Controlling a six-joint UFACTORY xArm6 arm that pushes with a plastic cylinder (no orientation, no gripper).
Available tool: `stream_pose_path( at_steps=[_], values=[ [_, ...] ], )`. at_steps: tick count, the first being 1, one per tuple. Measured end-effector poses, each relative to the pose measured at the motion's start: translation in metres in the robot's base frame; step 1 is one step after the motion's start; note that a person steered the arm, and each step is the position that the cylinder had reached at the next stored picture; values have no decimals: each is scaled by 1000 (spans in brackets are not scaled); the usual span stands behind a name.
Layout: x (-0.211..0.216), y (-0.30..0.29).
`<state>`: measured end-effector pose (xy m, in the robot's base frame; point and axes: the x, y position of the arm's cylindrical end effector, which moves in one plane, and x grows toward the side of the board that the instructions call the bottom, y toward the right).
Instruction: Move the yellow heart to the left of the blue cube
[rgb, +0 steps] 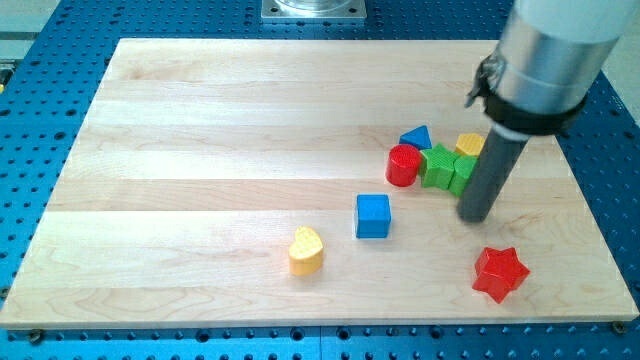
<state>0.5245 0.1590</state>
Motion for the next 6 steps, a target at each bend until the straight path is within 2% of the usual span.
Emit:
stream_pose_path(
  at_steps=[1, 2, 3, 4, 5, 6],
  values=[
    [51, -71],
    [65, -138],
    [9, -198],
    [53, -201],
    [65, -257],
    [13, -272]
  ],
)
